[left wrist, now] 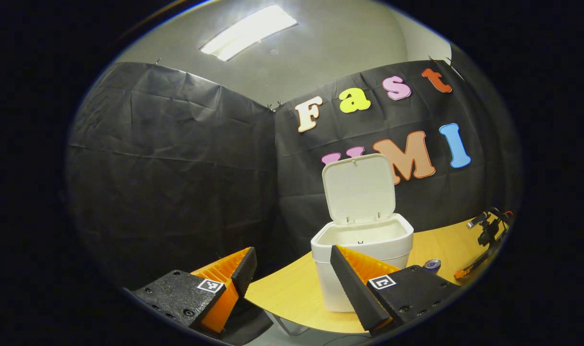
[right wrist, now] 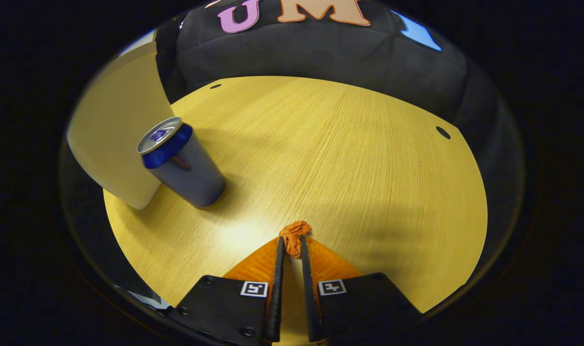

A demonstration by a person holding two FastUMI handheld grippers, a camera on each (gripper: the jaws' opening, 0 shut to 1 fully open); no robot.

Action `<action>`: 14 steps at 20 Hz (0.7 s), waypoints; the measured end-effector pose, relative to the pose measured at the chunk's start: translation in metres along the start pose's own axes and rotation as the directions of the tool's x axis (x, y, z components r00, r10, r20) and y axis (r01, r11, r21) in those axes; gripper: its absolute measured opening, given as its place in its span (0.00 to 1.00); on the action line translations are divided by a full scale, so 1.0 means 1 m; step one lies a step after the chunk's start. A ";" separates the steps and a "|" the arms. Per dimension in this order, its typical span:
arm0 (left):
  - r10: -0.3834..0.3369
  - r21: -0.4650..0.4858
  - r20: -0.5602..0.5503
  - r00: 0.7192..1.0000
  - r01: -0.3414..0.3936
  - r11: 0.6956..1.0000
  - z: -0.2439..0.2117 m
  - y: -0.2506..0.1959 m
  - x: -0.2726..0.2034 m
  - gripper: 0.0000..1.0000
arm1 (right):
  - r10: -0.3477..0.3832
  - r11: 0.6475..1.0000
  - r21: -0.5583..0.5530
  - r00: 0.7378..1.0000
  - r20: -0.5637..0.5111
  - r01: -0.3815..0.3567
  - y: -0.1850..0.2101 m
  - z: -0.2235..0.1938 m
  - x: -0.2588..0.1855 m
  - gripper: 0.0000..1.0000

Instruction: Press the lid of the desktop garbage bin to open it, pick up the crumpled paper on the desktop and throw it into the bin, then pick up the pop can on the desktop and drop it into the bin, and finally close the garbage bin lid.

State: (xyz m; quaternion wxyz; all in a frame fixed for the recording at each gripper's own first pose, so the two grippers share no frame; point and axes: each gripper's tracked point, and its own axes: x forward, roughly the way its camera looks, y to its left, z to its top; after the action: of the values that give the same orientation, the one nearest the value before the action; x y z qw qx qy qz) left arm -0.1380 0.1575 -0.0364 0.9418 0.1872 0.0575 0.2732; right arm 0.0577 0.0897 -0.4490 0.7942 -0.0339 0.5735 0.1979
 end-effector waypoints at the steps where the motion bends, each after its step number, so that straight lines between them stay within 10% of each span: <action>1: -0.005 0.002 0.005 1.000 0.005 1.000 0.002 -0.001 0.000 0.93 | -0.004 1.000 0.000 1.000 0.007 0.004 -0.002 0.002 -0.002 0.21; 9: -0.019 -0.010 0.005 1.000 0.019 1.000 -0.001 -0.001 0.003 0.93 | 0.097 0.995 -0.005 0.976 0.196 -0.098 0.021 0.073 -0.088 0.19; 14: -0.022 -0.029 0.003 1.000 0.022 0.999 -0.007 0.000 0.005 0.93 | 0.241 0.970 -0.124 0.875 0.421 -0.208 0.089 0.165 -0.187 0.18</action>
State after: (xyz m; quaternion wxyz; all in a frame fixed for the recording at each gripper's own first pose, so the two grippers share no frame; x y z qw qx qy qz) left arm -0.1354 0.1627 -0.0429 0.9474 0.1733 0.0544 0.2635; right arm 0.1250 0.1666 -0.2042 0.8714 0.0479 0.3751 0.3127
